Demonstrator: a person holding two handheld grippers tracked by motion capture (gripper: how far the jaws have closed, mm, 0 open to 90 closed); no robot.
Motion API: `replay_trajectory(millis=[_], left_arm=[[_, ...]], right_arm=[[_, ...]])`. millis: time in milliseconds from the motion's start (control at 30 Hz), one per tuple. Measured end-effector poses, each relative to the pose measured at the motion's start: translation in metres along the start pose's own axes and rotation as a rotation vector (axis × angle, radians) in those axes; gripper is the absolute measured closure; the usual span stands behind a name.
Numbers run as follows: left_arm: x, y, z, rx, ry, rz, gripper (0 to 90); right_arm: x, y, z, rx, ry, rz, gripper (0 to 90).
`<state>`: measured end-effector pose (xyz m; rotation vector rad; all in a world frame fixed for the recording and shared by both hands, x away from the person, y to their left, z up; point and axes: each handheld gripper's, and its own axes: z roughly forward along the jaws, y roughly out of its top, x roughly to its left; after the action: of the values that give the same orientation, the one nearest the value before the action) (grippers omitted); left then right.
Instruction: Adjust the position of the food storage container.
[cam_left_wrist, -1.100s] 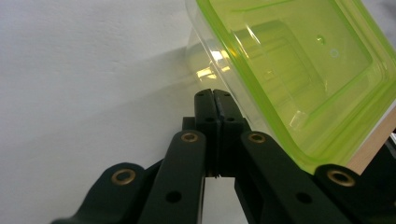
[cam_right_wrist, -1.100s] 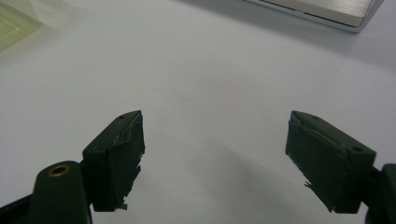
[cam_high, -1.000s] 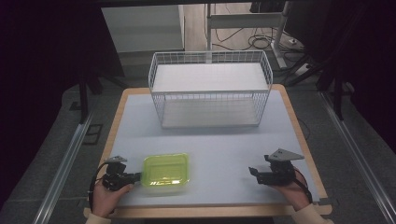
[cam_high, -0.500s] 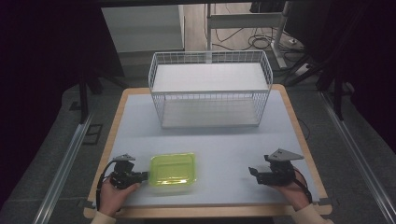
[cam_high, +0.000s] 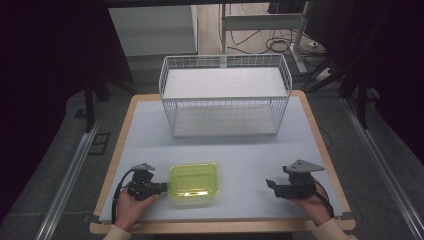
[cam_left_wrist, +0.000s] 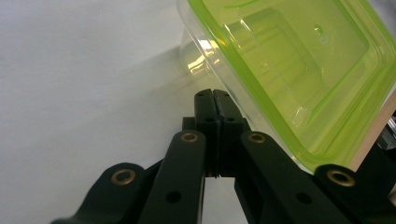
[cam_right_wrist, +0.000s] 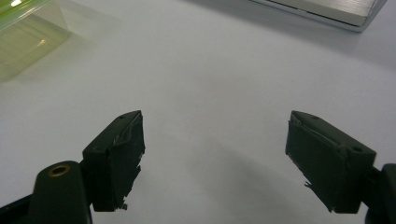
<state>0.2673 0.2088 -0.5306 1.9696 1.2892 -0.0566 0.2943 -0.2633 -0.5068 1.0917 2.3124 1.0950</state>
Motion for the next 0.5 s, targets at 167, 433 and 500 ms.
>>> replay_trajectory(millis=[167, 433, 500], left_arm=[[-0.006, 0.006, 0.007, 0.006, -0.005, 0.006, 90.0], [-0.02, 0.017, 0.023, 0.024, -0.019, 0.031, 90.0], [-0.024, 0.02, 0.027, 0.027, -0.023, 0.034, 90.0]], right_arm=[[0.0, 0.0, 0.0, 0.001, 0.001, -0.001, 19.7], [0.0, 0.0, 0.0, 0.002, 0.001, -0.002, 19.7], [0.0, 0.0, 0.0, 0.002, 0.002, -0.001, 19.7]])
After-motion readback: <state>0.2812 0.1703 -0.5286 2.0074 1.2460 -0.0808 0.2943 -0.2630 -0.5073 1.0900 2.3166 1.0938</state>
